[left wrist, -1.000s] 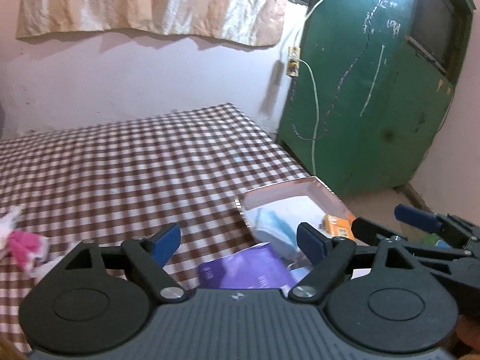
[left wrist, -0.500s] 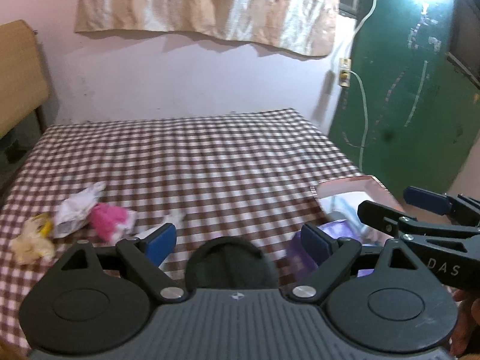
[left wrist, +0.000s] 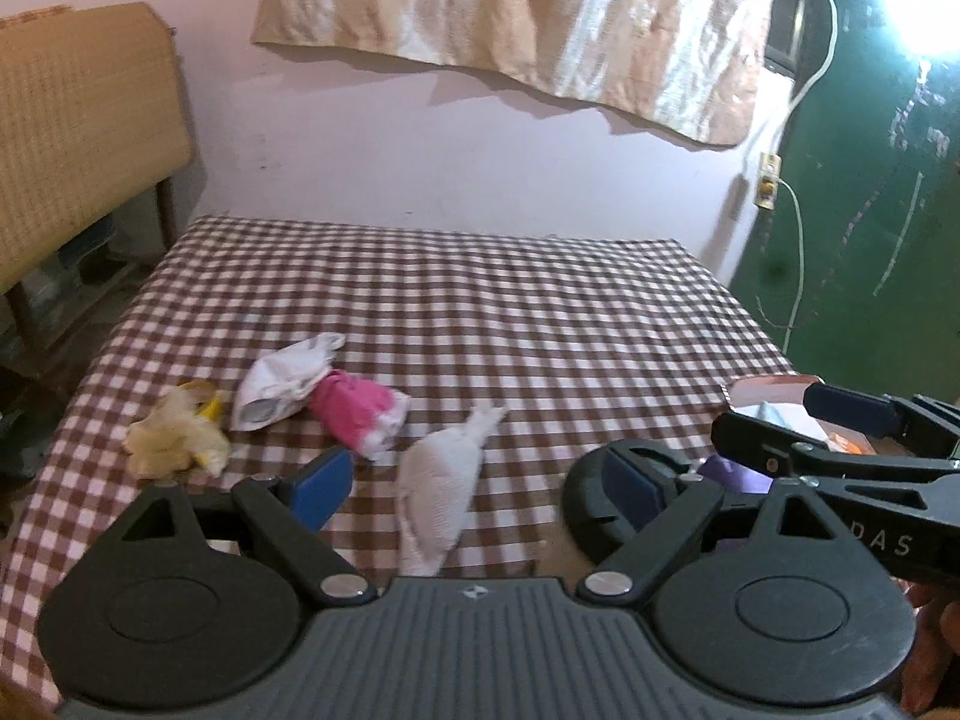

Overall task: Organize soft objects
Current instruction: 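Move both open grippers back over the soft items on the table, then lower the left gripper onto the yellow plastic glove and close it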

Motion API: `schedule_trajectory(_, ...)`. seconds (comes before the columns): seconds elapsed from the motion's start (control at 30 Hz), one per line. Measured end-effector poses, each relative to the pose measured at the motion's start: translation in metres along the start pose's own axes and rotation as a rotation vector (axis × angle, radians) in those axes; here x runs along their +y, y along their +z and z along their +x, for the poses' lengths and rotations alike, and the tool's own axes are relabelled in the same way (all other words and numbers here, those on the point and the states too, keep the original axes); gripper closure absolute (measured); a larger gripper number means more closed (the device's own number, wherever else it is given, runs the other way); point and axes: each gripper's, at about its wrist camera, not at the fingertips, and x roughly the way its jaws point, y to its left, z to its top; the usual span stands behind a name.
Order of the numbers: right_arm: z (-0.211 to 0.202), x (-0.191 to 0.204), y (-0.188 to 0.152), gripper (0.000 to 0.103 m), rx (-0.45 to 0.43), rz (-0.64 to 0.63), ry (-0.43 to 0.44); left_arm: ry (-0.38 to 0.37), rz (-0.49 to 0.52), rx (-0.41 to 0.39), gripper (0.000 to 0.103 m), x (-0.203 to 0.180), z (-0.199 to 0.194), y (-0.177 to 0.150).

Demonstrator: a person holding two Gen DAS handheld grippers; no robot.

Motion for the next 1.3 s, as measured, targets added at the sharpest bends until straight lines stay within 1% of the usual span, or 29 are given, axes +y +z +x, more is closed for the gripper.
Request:
schedule_trajectory(0.53,0.021,0.065,-0.008,0.015,0.038,-0.069,0.121,0.049,-0.077,-0.024,0.009,0.063,-0.027,-0.019)
schedule_trajectory(0.8,0.029,0.09,-0.013,0.015,0.048,-0.082,0.176,0.069,-0.117,-0.023,0.009,0.089,-0.032,-0.03)
schedule_trajectory(1.07,0.029,0.096,-0.019,0.015,0.056,-0.077,0.188,0.133,-0.195,0.02,0.009,0.128,-0.013,-0.042)
schedule_trajectory(1.3,0.029,0.098,-0.021,0.015,0.058,-0.075,0.193,0.199,-0.196,0.034,0.008,0.158,0.022,-0.034)
